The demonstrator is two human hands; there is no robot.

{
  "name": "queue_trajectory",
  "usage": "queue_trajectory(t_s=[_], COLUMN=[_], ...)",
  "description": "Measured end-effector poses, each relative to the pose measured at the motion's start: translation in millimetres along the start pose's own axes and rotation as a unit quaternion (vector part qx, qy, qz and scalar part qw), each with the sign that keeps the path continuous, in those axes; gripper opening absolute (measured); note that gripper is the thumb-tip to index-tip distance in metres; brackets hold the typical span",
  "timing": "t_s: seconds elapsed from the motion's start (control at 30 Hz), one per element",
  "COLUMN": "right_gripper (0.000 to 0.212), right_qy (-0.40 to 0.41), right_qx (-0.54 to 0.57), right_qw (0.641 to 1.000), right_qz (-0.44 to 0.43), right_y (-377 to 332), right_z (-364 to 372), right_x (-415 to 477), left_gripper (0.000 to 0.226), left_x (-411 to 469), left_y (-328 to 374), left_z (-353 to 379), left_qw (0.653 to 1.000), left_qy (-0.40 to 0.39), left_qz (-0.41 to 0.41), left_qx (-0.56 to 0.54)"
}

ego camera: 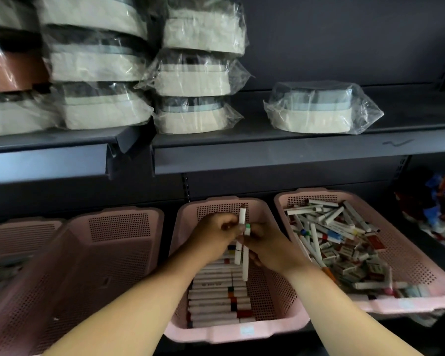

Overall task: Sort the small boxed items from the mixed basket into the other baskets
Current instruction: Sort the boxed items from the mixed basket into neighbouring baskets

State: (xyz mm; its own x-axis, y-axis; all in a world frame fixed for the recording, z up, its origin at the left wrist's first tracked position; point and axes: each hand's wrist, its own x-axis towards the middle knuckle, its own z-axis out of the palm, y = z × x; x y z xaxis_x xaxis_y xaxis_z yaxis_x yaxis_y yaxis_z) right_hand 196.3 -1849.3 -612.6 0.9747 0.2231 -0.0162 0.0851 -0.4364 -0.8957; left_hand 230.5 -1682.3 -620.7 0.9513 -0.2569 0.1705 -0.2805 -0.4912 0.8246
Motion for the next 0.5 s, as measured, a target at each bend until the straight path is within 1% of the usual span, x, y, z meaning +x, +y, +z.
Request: queue_trajectory(t_s=[0.07, 0.13, 0.2, 0.23, 0.33, 0.4, 0.5], right_gripper=[0.014, 0.016, 0.017, 0.016, 0.017, 0.011, 0.012], right_qy=[-0.005, -0.002, 0.016, 0.027, 0.047, 0.055, 0.073], right_qx=[-0.016, -0.028, -0.016, -0.006, 0.012, 0.017, 0.026], right_qw=[1.000, 1.000, 1.000, 1.000, 0.999, 0.998, 0.996], right_qz=[-0.003, -0.007, 0.000, 0.005, 0.018, 0.026, 0.032], right_y=[3.2, 6.3, 10.2, 12.6, 17.5, 19.5, 20.0], right_z=[0.0, -1.0, -3.1, -4.5, -8.2, -10.6, -11.9], right_x=[0.7, 0.0, 1.3, 2.6, 4.3, 4.3, 4.1], left_gripper=[0.015, 0.008, 0.009, 0.012, 0.022, 0.024, 0.020], left_x=[-3.0, -3.9, -5.5, -6.4, -11.1, -15.5, -21.9], left_y=[-0.9, -3.9, -6.2, -8.2, -17.6, -23.8, -29.2], left_z=[-4.4, -10.7, -17.5, -20.9, -27.8, -28.2, -27.0], left_qw=[1.000, 0.999, 0.996, 0.996, 0.997, 0.993, 0.969], left_qy=[0.017, 0.036, 0.048, 0.045, -0.002, -0.046, -0.103], left_qz=[-0.007, -0.034, -0.059, -0.062, -0.072, -0.074, -0.058], left_qx=[0.006, -0.019, -0.049, -0.046, 0.019, 0.074, 0.217])
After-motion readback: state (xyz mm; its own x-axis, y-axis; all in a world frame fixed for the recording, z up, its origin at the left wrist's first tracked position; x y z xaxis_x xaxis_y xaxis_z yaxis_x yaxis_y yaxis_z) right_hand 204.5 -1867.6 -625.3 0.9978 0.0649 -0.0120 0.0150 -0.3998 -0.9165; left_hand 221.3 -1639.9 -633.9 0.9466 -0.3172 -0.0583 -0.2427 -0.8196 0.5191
